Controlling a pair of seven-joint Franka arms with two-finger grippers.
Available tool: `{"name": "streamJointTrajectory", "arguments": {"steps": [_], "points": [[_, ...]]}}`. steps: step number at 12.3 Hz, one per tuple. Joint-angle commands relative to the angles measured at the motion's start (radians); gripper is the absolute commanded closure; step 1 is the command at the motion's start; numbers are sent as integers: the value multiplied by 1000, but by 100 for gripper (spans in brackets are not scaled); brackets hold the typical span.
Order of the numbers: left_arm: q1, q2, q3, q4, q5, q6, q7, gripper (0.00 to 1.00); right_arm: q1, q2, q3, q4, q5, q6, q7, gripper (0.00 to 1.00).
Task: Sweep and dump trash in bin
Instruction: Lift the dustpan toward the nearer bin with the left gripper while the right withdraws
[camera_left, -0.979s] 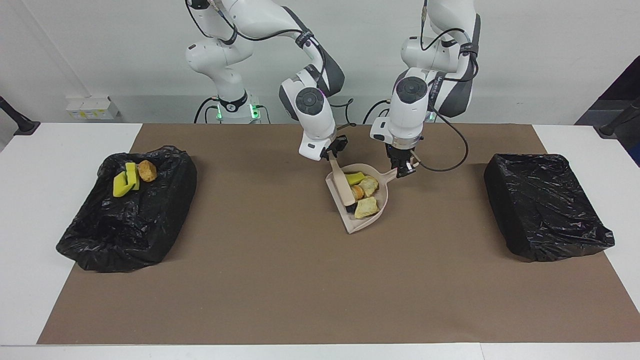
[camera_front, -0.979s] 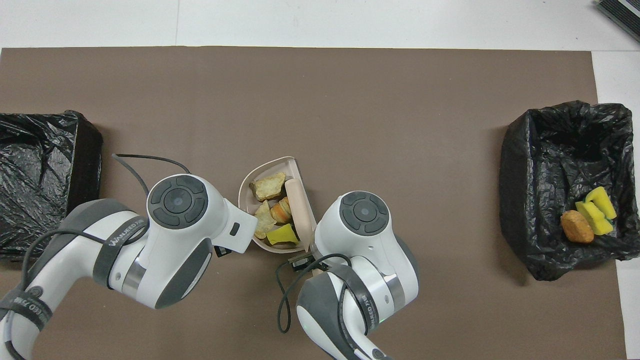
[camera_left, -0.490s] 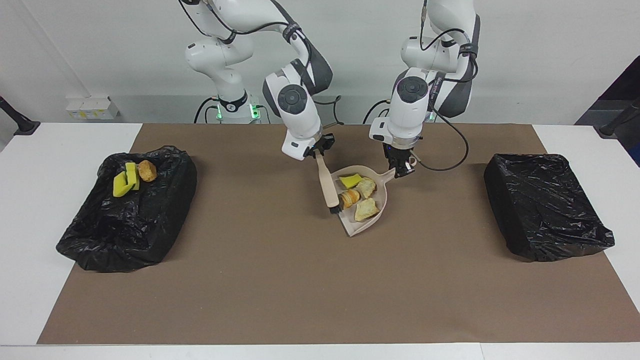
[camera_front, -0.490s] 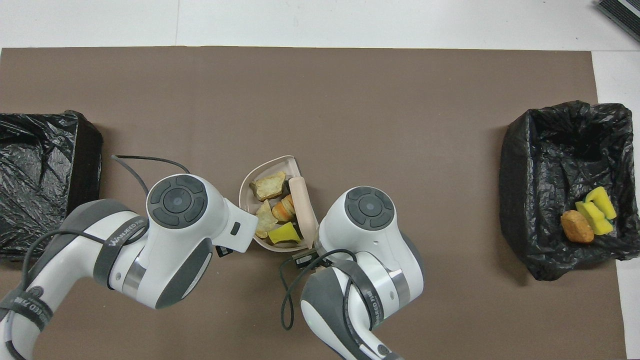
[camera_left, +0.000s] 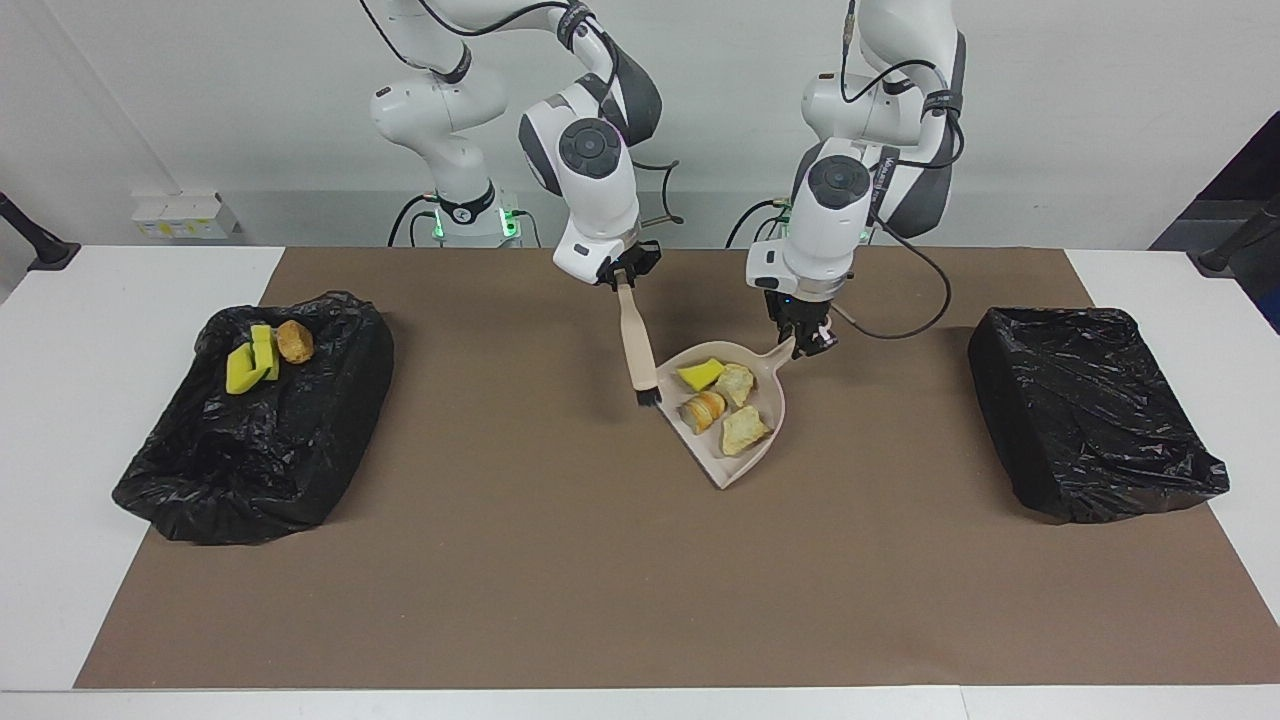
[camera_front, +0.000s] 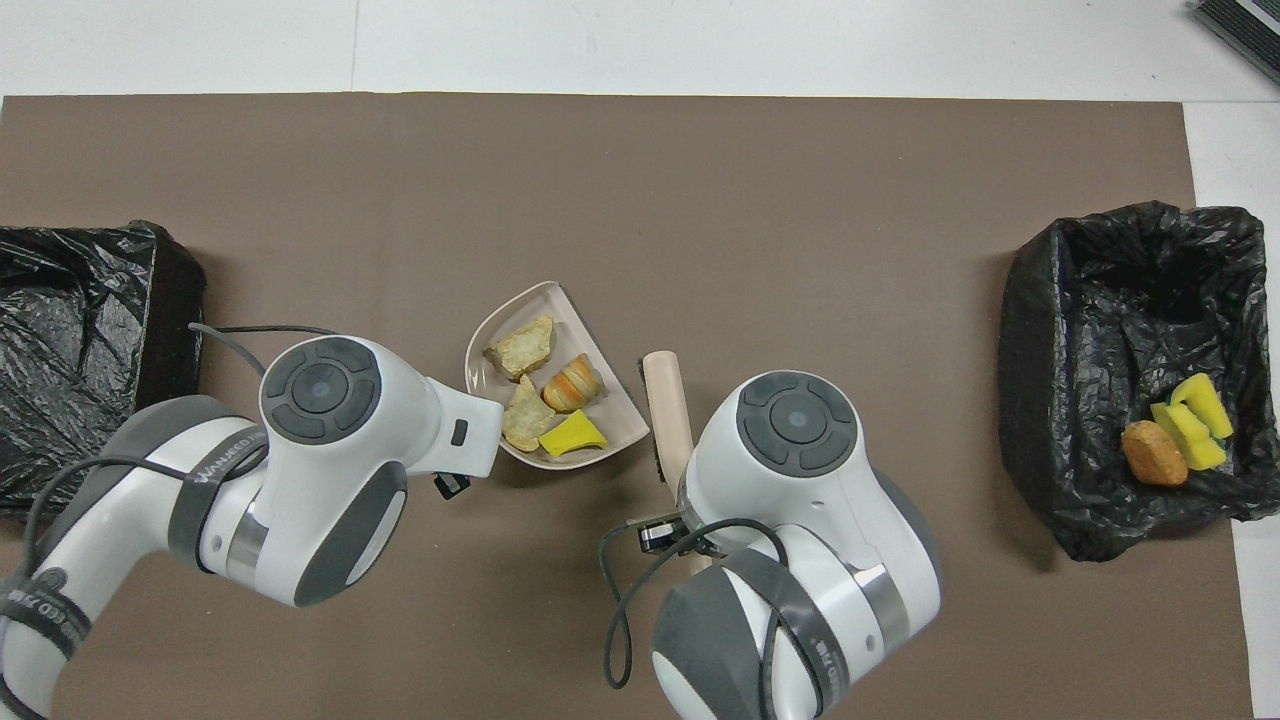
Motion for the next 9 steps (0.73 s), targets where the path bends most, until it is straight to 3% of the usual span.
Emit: {"name": "streamJointTrajectory", "arguments": {"steps": [1,6,9], "points": [[71,-15,-5,24,-43,14,-14,100,58,-82,5,-92,-20,34,123,100],[158,-34,-2,56,-48,0,-131,100,254,-68,5,-97,-23,78,355,100],[236,-72,-2,56,-48,-8,-135,100,337,19,5,-95,-38,172,429,100]]}}
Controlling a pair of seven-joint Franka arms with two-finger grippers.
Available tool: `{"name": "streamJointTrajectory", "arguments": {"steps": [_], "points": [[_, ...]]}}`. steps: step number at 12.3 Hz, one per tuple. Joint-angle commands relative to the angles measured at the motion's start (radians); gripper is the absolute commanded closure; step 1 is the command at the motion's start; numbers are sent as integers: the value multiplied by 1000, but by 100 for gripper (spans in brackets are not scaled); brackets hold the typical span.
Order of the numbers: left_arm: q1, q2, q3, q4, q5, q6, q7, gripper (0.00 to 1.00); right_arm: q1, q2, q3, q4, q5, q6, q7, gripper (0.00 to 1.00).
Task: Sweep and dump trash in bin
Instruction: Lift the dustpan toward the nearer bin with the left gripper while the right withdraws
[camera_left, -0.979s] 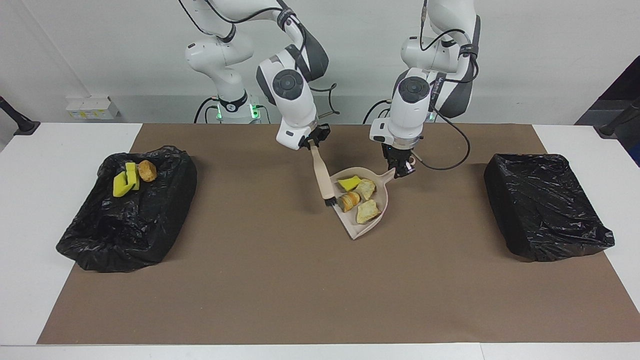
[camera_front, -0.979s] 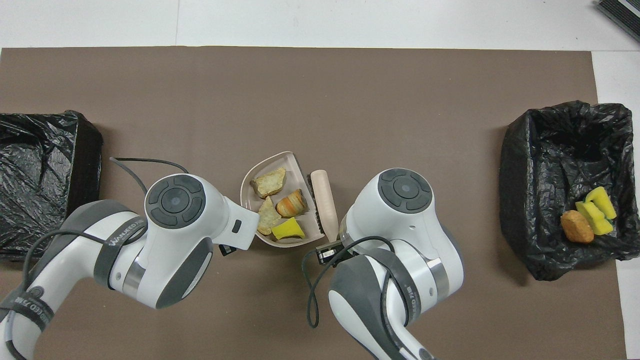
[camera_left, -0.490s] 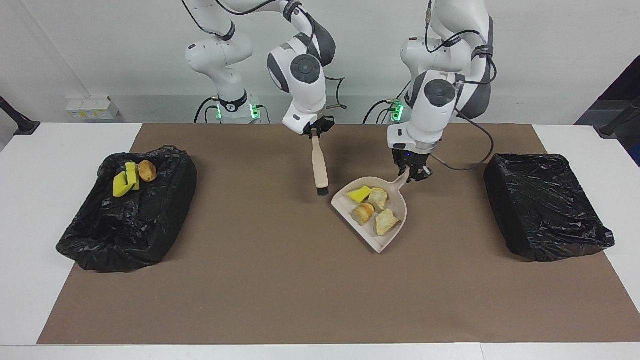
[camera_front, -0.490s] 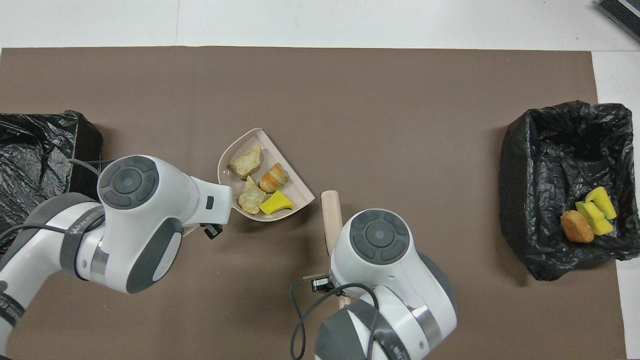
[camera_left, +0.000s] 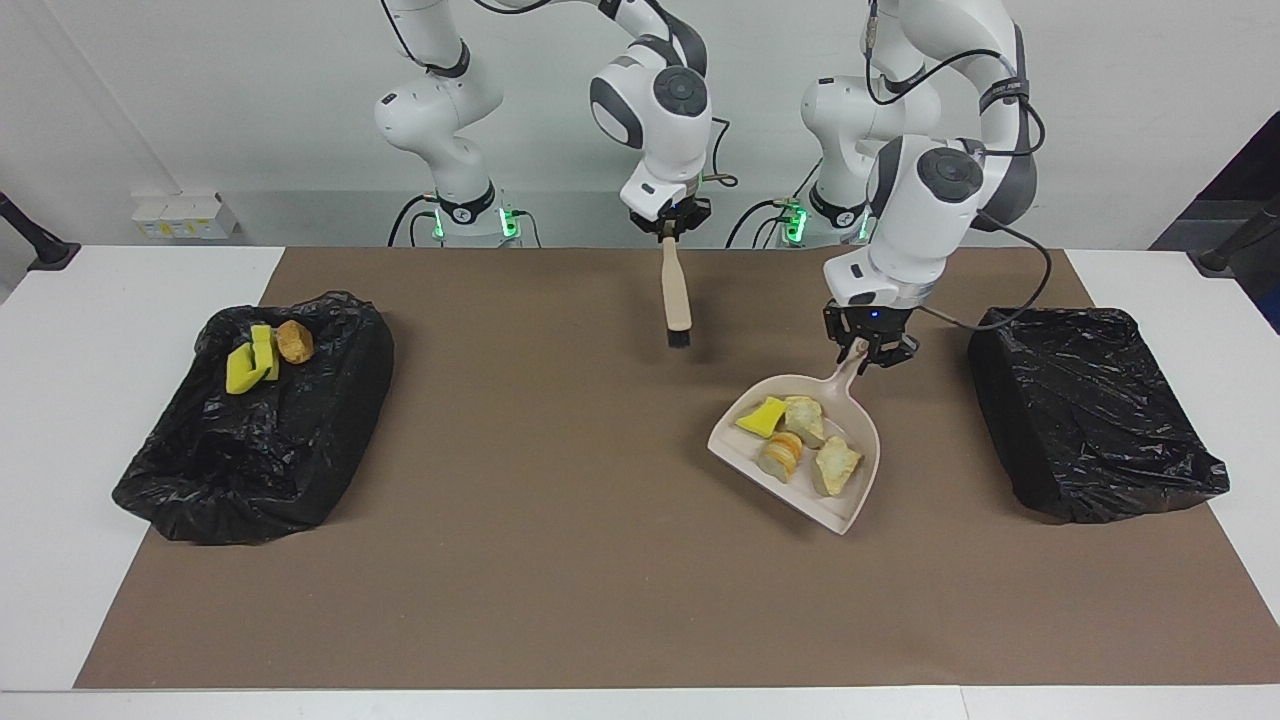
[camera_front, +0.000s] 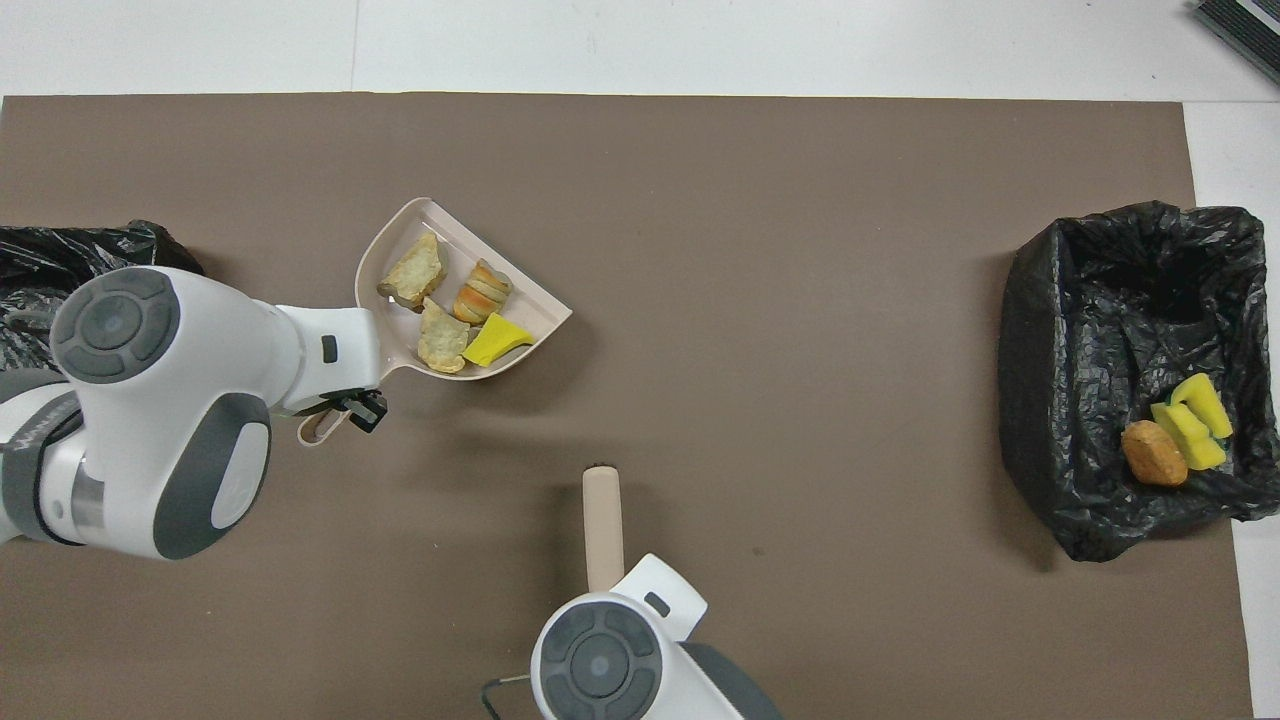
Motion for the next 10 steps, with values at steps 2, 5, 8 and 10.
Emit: {"name": "streamJointTrajectory", "arguments": {"steps": [2,5,8,10], "points": [[83,-58,-8,-4,-12,-13,-5,100,64,111,-2,-7,-49,115,54,100],[85,-58,-8,-6,-12,-14,-7,100,74,132,-2,-1,-98,113,71,100],[132,-73,-7,5,-12,-42,-7,100,71,147,-2,34,-150,102,66,0],[198,-79,-5,38,-15,-109,1,100,49,158,-3,97,-156,62,65,0]]}}
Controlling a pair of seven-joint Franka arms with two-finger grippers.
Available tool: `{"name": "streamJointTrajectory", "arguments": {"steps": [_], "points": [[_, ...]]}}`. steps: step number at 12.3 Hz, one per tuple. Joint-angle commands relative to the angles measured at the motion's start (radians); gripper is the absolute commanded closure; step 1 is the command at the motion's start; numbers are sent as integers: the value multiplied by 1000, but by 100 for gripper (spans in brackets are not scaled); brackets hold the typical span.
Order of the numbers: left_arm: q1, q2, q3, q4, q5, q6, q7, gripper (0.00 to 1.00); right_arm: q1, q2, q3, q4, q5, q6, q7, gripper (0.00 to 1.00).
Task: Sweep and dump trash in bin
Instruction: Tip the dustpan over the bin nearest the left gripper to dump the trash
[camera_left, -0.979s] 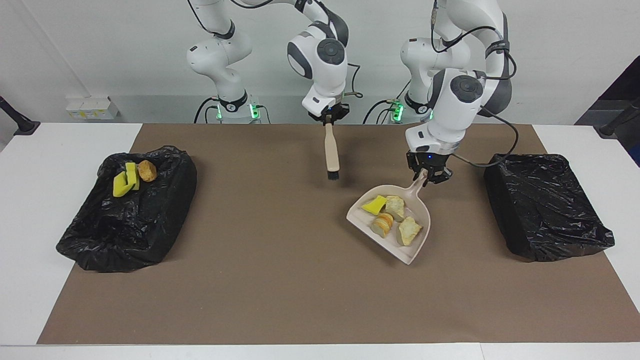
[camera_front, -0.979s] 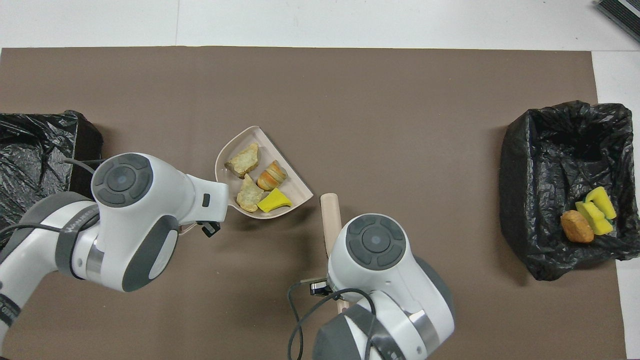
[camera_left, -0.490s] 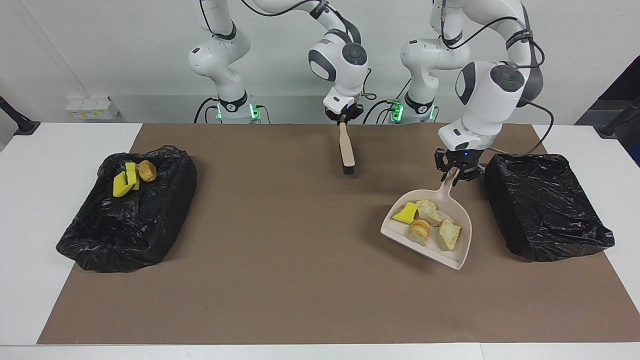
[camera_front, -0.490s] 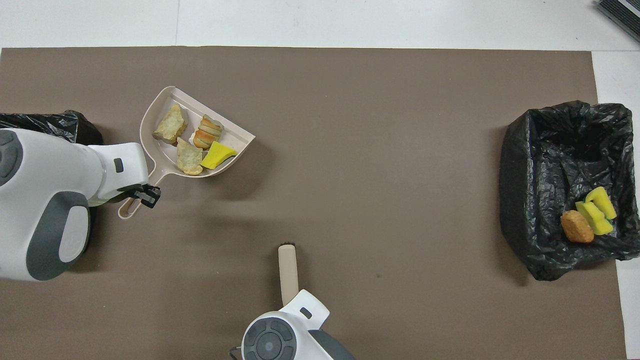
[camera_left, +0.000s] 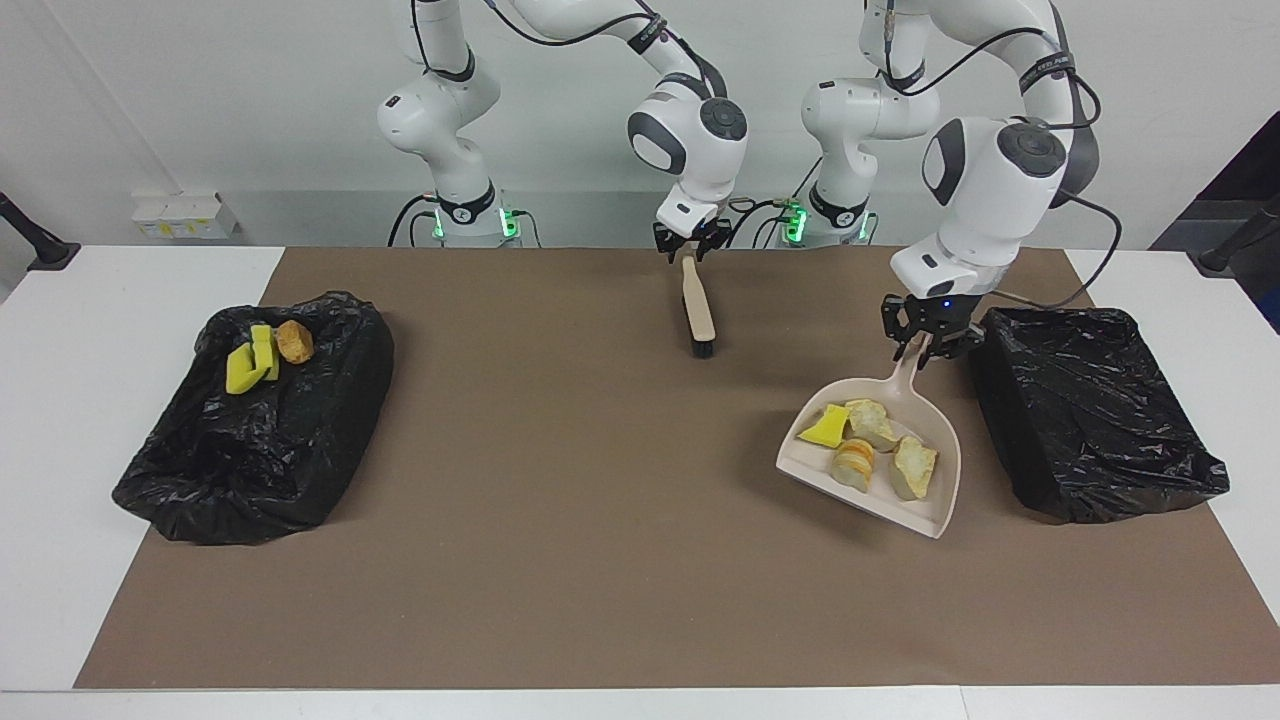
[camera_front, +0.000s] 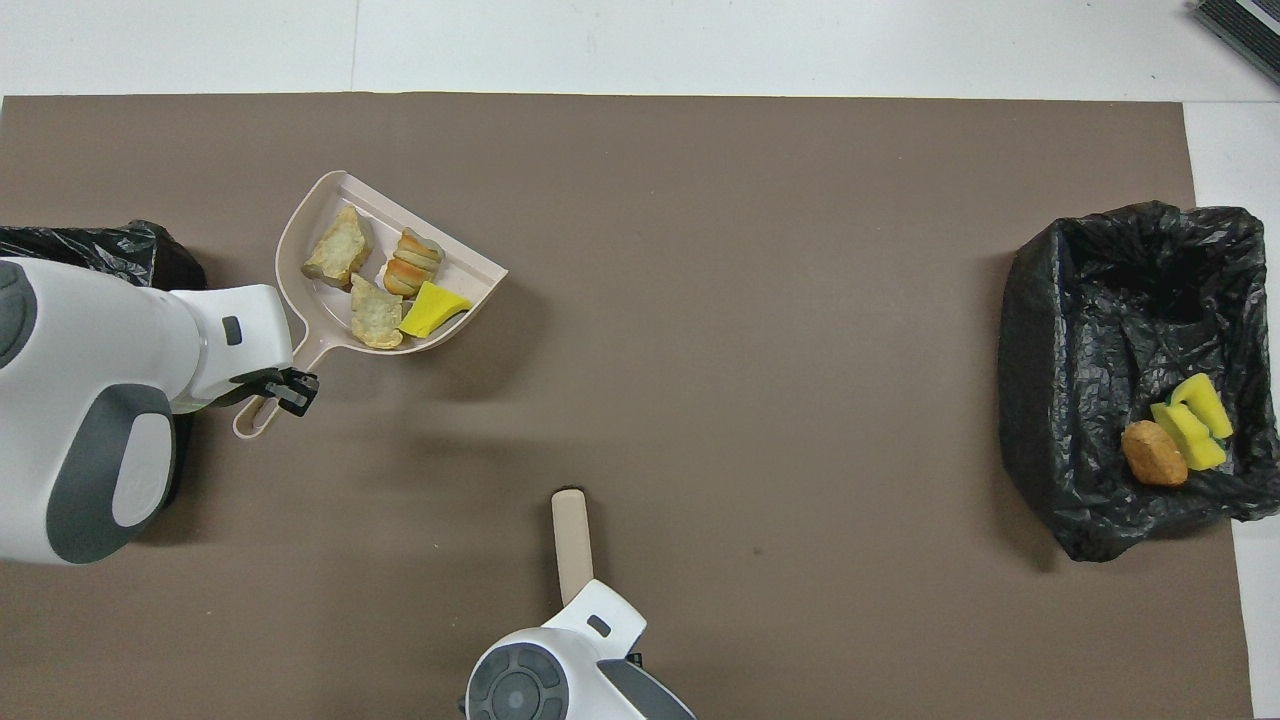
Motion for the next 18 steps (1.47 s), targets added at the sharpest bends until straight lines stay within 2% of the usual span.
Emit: {"name": "streamJointTrajectory", "arguments": {"steps": [1,3,6,8,10,13,15,18], "points": [[94,-30,-5,38,-28,-69,7,100,-41,18,4,100,-31,-80,19,0],[183,-51,-5,47,-57,-72,27,100,-59,-11,-5,127,-30,-117,10,0],[323,-70,-5,57,-57,-132,170,100,-173,-91,-10,162,-2,-172,-59,0],[423,-71,10,70,-51,-161,359,100,-248,-93,-10,255,2,-281,-137,0],[464,-84,48,67,-29,-166,467,100,-311,-93,-11,306,-2,-339,-219,0],[500,-85,64,63,171,-181,510,100,-429,-122,-13,322,-24,-359,-332,0],[501,-85,65,64,234,-184,513,100,-510,-151,-19,340,-24,-371,-477,0],[500,-88,69,64,378,-230,533,100,-633,-156,-27,413,-33,-460,-662,0]]}}
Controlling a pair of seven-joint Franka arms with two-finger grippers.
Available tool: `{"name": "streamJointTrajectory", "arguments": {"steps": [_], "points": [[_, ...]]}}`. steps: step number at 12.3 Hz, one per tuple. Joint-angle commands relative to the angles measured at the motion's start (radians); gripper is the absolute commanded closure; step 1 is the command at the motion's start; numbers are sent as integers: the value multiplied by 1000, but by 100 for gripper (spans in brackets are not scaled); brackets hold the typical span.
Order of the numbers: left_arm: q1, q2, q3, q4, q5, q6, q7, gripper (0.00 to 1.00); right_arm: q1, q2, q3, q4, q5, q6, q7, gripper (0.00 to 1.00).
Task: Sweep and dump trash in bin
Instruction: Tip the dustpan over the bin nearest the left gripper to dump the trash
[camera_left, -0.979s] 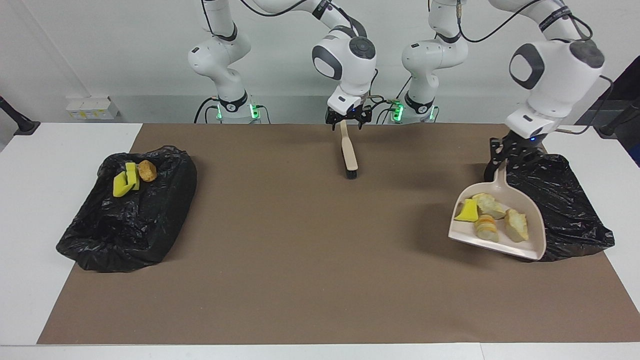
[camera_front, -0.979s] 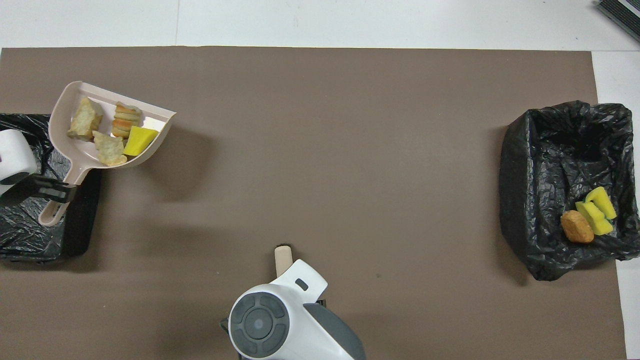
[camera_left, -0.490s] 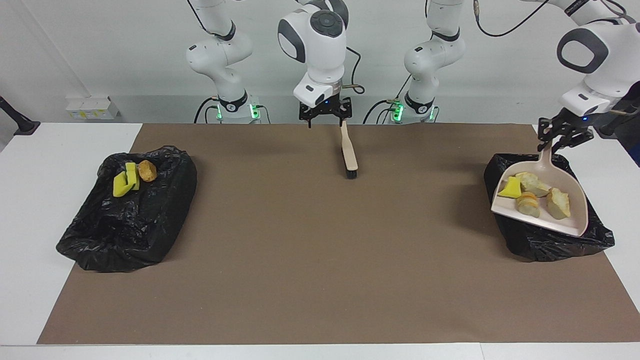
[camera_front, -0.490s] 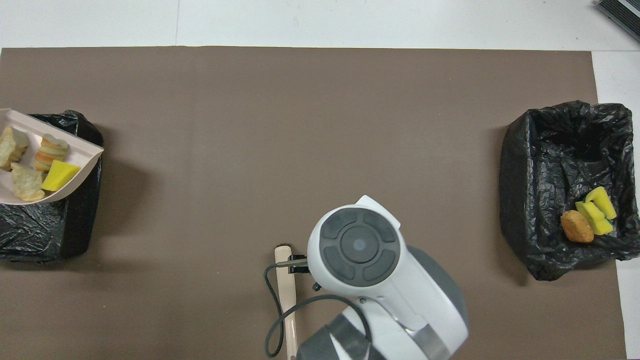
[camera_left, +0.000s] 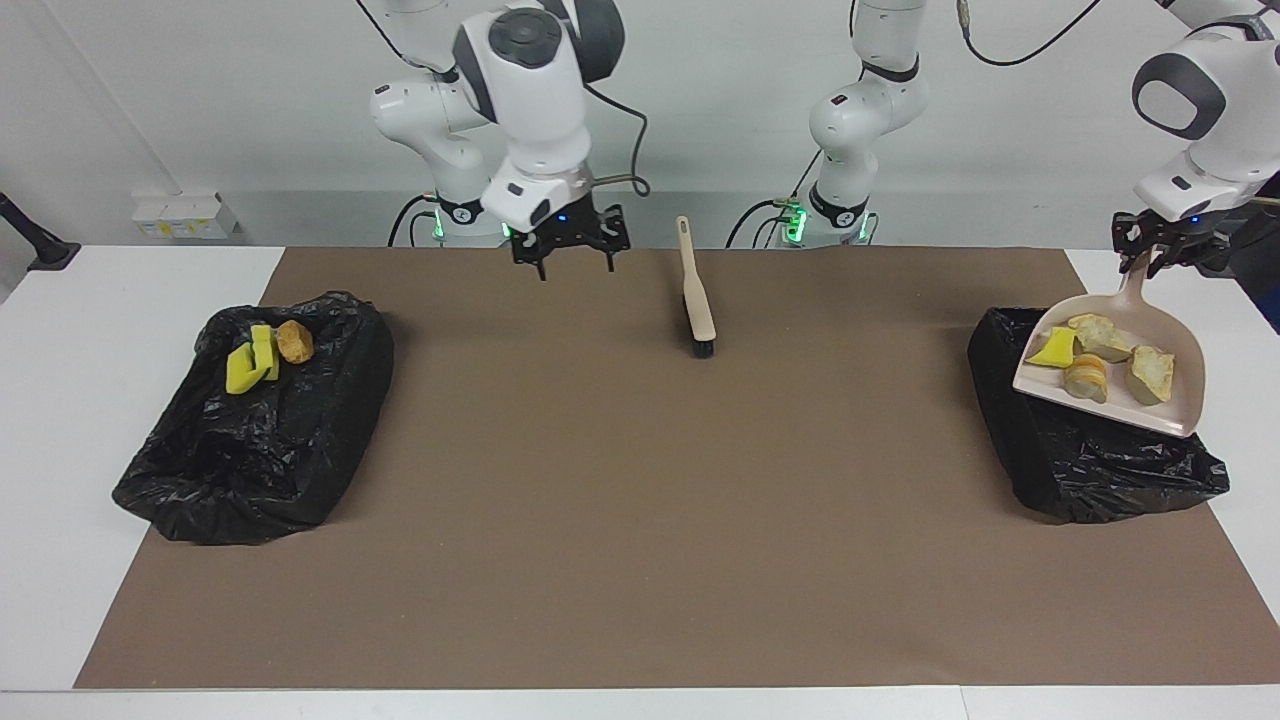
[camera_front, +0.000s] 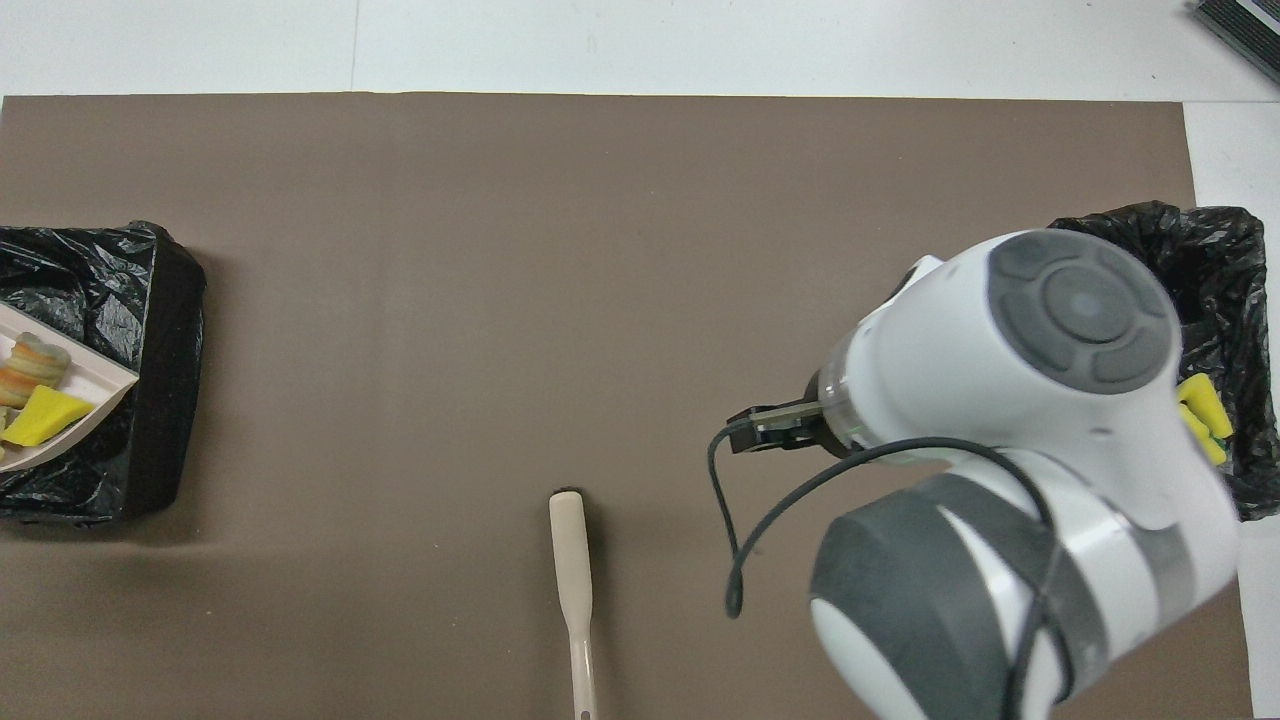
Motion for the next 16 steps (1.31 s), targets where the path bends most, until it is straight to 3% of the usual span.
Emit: {"name": "streamJointTrajectory", "arguments": {"steps": [1,8,11,13,16], "points": [[-1,-16,-2,4,79,-75,19,100,-104,-4,8,56,-38,-57,-156,0],[-83,-9,-19,25,384,-158,22,100,-325,-1,-3,132,-69,-72,-269,0],[-188,82,-20,180,475,-288,12,100,-340,-3,-8,132,-159,-57,-272,0],[-226,143,-20,281,507,-350,13,100,-350,-4,-61,133,-123,-60,-269,0],[-263,157,-20,312,593,-352,12,100,-350,-20,-69,126,-90,-56,-266,0]]}}
